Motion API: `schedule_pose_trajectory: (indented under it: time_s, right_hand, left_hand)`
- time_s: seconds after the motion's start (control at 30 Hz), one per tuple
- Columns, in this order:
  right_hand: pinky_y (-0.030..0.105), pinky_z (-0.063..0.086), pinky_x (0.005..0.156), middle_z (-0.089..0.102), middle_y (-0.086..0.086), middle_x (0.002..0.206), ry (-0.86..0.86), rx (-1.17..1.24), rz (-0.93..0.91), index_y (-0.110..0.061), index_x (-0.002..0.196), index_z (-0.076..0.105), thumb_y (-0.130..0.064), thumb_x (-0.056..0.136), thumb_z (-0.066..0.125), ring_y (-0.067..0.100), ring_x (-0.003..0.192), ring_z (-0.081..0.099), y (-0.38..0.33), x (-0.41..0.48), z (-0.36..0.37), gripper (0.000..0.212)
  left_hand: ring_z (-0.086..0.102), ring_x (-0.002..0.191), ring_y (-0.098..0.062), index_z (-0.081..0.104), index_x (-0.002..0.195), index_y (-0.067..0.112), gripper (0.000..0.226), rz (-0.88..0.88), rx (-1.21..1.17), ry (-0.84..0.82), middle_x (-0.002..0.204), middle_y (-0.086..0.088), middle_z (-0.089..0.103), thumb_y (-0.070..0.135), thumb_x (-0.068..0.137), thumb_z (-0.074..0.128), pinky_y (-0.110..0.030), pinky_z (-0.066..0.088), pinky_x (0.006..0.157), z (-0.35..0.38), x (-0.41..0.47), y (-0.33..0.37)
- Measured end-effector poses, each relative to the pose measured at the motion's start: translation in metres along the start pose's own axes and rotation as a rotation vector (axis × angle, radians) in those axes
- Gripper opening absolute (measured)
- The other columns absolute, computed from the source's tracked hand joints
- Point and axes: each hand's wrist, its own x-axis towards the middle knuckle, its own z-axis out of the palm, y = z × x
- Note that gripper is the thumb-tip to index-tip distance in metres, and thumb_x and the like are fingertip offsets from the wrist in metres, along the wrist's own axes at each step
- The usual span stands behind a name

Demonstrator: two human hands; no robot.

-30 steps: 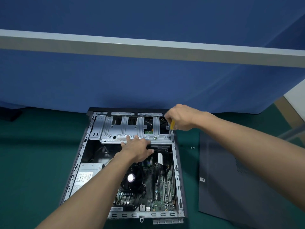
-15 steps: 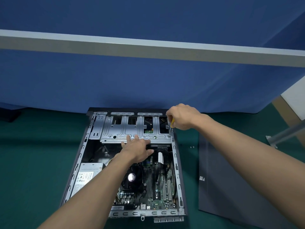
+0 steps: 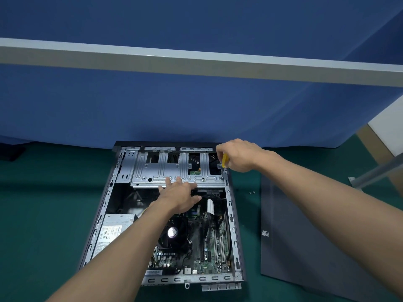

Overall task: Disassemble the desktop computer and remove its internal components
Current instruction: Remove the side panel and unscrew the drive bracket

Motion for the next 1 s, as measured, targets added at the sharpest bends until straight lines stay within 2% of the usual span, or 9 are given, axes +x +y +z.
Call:
schedule_pose_trajectory:
  time_s: [0.07,0.13,0.33,0.4,0.47,0.57,0.83,0.9,1.0]
  right_hand:
    - [0.036,0.036,0.07,0.051,-0.002,0.091,0.039,-0.065,0.093,-0.02,0.093,0.049,-0.048,0.092,0.05,0.026,0.084,0.047,-0.0007,0.0016,0.0031,0.028]
    - [0.037,0.035,0.072,0.044,0.001,0.08,0.064,-0.139,0.198,-0.019,0.074,0.044,-0.062,0.094,0.034,0.027,0.08,0.044,-0.0012,0.0025,0.0028,0.049]
    - [0.032,0.035,0.065,0.054,0.0,0.09,0.037,-0.068,0.043,-0.025,0.072,0.048,-0.017,0.086,0.05,0.027,0.083,0.051,-0.0052,0.0037,-0.0042,0.017]
    - [0.03,0.033,0.062,0.057,-0.005,0.096,-0.003,0.004,0.011,-0.03,0.076,0.054,-0.008,0.08,0.047,0.024,0.09,0.053,-0.0057,0.0035,-0.0043,0.023]
    - [0.032,0.034,0.065,0.056,-0.005,0.095,-0.002,-0.014,0.054,-0.028,0.087,0.053,-0.023,0.087,0.054,0.024,0.089,0.051,-0.0043,0.0054,-0.0016,0.005]
    - [0.036,0.035,0.071,0.046,-0.001,0.08,0.045,-0.14,0.193,-0.02,0.075,0.045,-0.061,0.093,0.039,0.027,0.079,0.046,-0.003,0.0069,0.0026,0.045]
    - [0.029,0.033,0.059,0.058,-0.003,0.103,-0.048,0.015,0.054,-0.031,0.084,0.054,-0.016,0.084,0.05,0.025,0.093,0.053,-0.0012,0.0067,-0.0044,0.016]
    - [0.032,0.037,0.066,0.057,-0.002,0.096,-0.048,-0.015,0.107,-0.026,0.088,0.055,-0.036,0.09,0.053,0.025,0.09,0.053,-0.0002,0.0072,-0.003,0.01]
    - [0.037,0.036,0.072,0.046,-0.001,0.079,0.01,-0.135,0.225,-0.021,0.072,0.044,-0.063,0.093,0.034,0.027,0.08,0.047,0.0001,0.0083,0.0018,0.048]
  left_hand:
    - [-0.006,0.145,-0.044,0.025,0.151,0.034,0.06,-0.001,0.002,0.0,0.161,-0.016,0.004,0.053,0.098,0.043,-0.062,0.003,0.115,0.0002,0.0,0.0002]
    - [-0.006,0.145,-0.044,0.024,0.152,0.034,0.06,-0.003,0.005,0.0,0.161,-0.016,0.003,0.053,0.098,0.043,-0.061,0.002,0.116,-0.0002,-0.0003,-0.0001]
    - [-0.006,0.145,-0.045,0.025,0.152,0.034,0.06,-0.003,0.003,-0.002,0.161,-0.017,0.003,0.053,0.098,0.043,-0.062,0.003,0.116,-0.0011,0.0001,0.0002]
    - [-0.006,0.145,-0.044,0.025,0.151,0.034,0.06,-0.004,0.003,-0.003,0.161,-0.017,0.003,0.053,0.098,0.043,-0.062,0.003,0.116,-0.001,0.0,0.0]
    - [-0.006,0.145,-0.044,0.024,0.151,0.034,0.06,-0.002,0.009,-0.006,0.161,-0.017,0.003,0.053,0.098,0.043,-0.062,0.004,0.116,-0.0003,0.0003,0.0001]
    - [-0.007,0.145,-0.044,0.024,0.152,0.034,0.06,-0.007,0.01,-0.008,0.161,-0.016,0.003,0.053,0.098,0.042,-0.062,0.003,0.116,-0.0004,0.0004,-0.0004]
    - [-0.007,0.145,-0.045,0.025,0.152,0.033,0.059,0.001,-0.004,-0.006,0.161,-0.017,0.003,0.052,0.098,0.042,-0.063,0.003,0.116,-0.001,-0.0009,-0.0002]
    - [-0.007,0.145,-0.045,0.025,0.151,0.033,0.059,0.004,-0.004,-0.006,0.161,-0.018,0.003,0.052,0.098,0.042,-0.062,0.004,0.116,-0.0006,-0.0014,0.0004]
    - [-0.007,0.145,-0.045,0.025,0.151,0.033,0.059,0.003,-0.004,-0.004,0.161,-0.017,0.003,0.052,0.098,0.042,-0.062,0.003,0.116,-0.0012,-0.0017,0.0003]
